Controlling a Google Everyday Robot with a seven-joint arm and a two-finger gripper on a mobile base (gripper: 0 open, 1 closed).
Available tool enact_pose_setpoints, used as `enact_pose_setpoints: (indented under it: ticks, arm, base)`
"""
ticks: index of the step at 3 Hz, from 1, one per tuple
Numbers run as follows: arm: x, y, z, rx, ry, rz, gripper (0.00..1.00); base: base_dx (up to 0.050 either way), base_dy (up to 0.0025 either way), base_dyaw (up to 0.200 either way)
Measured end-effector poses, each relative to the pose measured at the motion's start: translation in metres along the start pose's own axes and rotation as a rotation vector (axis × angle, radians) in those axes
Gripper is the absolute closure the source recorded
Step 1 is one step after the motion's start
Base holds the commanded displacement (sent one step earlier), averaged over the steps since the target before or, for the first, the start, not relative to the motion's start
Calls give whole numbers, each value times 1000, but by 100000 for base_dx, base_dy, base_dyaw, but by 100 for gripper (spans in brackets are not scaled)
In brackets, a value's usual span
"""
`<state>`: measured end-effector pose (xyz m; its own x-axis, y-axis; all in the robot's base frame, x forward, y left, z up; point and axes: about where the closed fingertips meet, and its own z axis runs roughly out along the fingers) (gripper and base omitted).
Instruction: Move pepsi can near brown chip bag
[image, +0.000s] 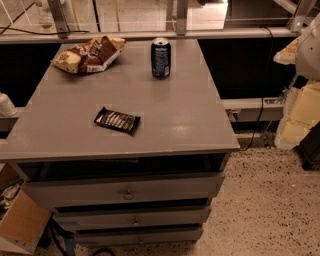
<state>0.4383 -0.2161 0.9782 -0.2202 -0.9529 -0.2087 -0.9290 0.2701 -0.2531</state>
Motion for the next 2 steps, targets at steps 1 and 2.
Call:
enact_pose_setpoints:
  ticks: [1,2]
  arm:
    - [0,0,0,0,0,0,0]
    - [0,0,0,0,0,0,0]
  base:
    - [10000,0,-1]
    - [0,0,0]
